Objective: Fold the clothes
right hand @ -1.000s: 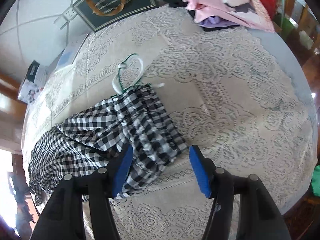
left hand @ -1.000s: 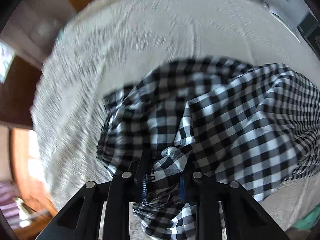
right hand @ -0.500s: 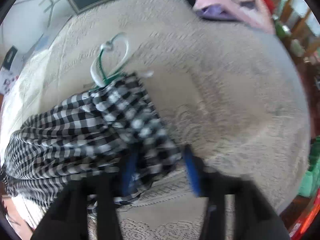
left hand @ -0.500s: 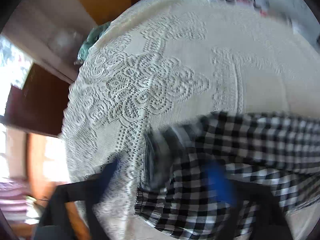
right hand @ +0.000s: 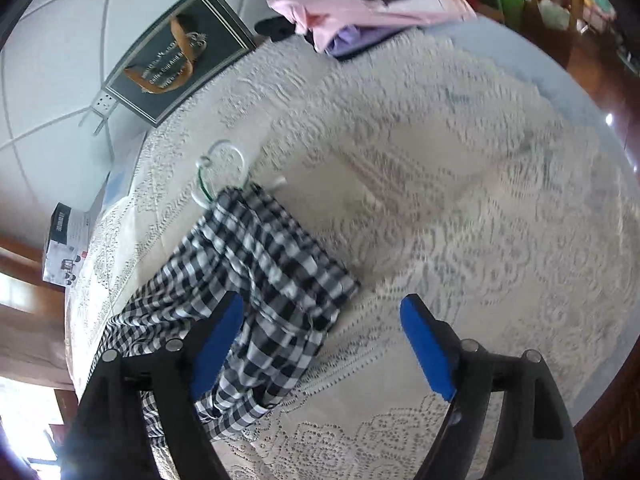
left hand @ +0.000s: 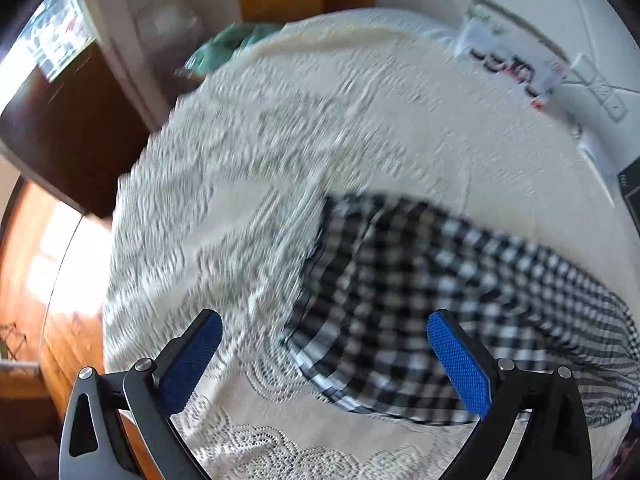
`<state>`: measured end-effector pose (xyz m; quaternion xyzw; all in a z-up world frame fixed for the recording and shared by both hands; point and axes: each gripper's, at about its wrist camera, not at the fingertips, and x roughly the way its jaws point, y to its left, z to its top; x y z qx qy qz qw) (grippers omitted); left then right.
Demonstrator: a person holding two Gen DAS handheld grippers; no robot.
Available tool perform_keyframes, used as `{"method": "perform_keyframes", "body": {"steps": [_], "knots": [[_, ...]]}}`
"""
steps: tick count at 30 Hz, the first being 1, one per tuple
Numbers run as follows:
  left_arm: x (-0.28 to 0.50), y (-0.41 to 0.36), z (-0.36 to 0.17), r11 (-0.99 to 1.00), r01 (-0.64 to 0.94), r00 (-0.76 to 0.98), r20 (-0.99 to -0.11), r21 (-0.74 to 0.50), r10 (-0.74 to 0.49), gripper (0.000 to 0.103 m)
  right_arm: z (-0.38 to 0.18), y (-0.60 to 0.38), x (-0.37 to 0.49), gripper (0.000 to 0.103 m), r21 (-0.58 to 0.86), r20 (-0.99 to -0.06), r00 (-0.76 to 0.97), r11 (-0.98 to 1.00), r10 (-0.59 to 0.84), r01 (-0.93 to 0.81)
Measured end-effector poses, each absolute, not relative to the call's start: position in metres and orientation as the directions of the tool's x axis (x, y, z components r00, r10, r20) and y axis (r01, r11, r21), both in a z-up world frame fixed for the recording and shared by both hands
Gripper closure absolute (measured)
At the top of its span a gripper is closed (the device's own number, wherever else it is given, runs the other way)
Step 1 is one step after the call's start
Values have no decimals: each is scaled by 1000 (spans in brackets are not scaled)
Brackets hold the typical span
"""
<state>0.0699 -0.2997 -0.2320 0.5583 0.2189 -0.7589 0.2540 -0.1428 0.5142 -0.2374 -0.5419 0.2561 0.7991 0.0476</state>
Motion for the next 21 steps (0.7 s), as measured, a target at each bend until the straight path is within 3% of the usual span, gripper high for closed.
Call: {"method": "perform_keyframes", "body": {"steps": [4, 8, 15, 16, 17, 18, 19, 21], "knots": [[64, -291, -261, -759, 645, -241, -966, -88, -93, 0, -250, 505, -145, 22, 375, -890, -394, -859, -229, -348], [45, -275, -286, -775, 631, -188, -975, -26, -120, 0, -265, 490, -159, 22, 373, -894, -383, -859, -232, -350], [40, -269, -287, -762, 648, -192, -971, -17, -142, 1, -280, 462, -167, 16, 268, -915, -384, -897, -124, -350], [39, -269, -286, -760, 650, -188, -972, -17, -139, 6, -280, 458, -166, 19, 221, -924, -374, -912, -82, -347], [38, -270, -284, -757, 653, -190, -972, -19, -139, 14, -279, 452, -166, 40, 147, -935, -356, -928, -17, -343], [37, -269, -277, -758, 651, -205, -969, -30, -137, 39, -277, 446, -166, 66, 96, -937, -349, -939, 27, -329], [35, -270, -272, -758, 650, -226, -967, -59, -119, 72, -275, 443, -165, 80, 113, -933, -361, -946, 5, -305], [32, -268, -269, -759, 639, -263, -963, -124, -64, 83, -265, 437, -162, 85, 139, -921, -390, -949, -18, -283]]}}
